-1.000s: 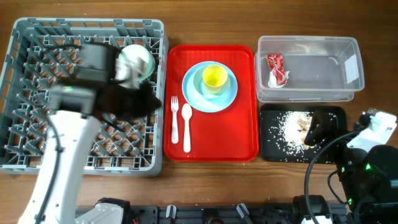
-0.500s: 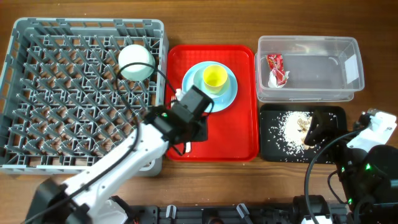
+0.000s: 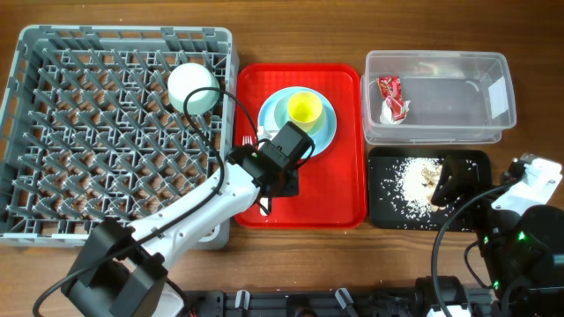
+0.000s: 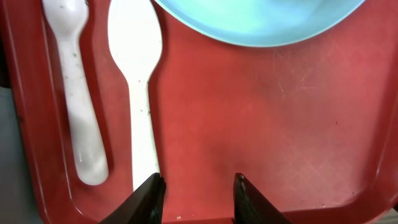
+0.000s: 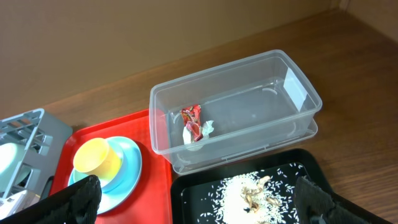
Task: Sort waste into correct bins and load items into the dishwasher rack
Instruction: 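Move the left gripper down to the white spoon on the red tray, then grasp the white spoon handle with the left gripper and lift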
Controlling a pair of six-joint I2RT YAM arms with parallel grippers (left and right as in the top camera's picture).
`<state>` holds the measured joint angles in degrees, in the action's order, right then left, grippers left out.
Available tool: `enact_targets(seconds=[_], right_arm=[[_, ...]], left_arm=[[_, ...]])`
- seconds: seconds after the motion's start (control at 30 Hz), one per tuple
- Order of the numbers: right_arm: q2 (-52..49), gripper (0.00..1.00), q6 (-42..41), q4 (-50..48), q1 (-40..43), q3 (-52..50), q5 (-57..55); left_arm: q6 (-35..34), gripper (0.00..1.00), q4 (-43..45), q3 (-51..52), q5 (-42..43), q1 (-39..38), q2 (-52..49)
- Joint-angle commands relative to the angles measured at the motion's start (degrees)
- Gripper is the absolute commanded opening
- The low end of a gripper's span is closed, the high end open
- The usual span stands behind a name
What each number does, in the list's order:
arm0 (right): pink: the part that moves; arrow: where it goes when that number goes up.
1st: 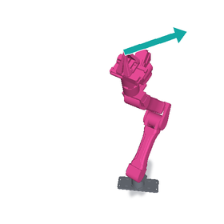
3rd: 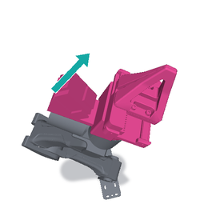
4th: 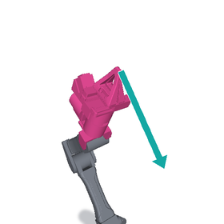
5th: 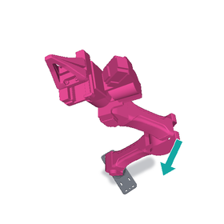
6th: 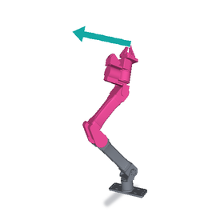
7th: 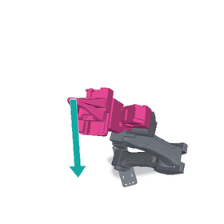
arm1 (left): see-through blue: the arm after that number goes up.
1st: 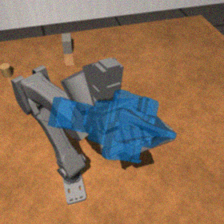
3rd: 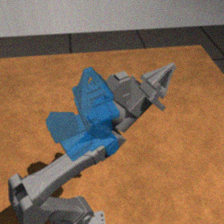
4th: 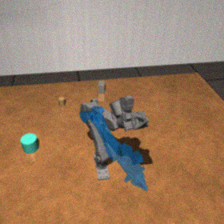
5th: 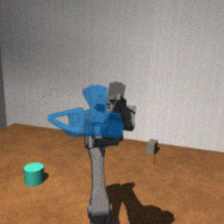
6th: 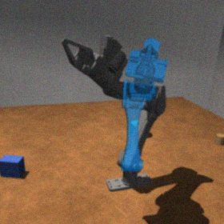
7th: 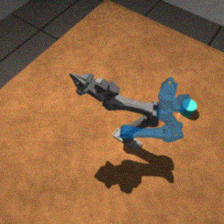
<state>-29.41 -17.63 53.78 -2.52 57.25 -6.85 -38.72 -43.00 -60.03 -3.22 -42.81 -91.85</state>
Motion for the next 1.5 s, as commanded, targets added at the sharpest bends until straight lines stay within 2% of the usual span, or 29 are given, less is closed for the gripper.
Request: enact_targets(seconds=[0.0, 0.33, 1.47], right_arm=[[0.0, 1.0, 1.1, -0.1, 0.2, 0.5, 0.5], [0.0, 1.0, 1.0, -0.1, 0.2, 0.5, 0.5], [0.0, 1.0, 1.1, -0.1, 0.2, 0.5, 0.5]], left_arm=[[-0.8, 0.34, 0.2, 0.4, -2.8, -0.2, -0.6], [-0.8, 0.29, 0.2, 0.6, -6.8, -0.1, -3.9], [-3.8, 0.24, 3.5, 0.6, -11.9, 1.5, -9.2]])
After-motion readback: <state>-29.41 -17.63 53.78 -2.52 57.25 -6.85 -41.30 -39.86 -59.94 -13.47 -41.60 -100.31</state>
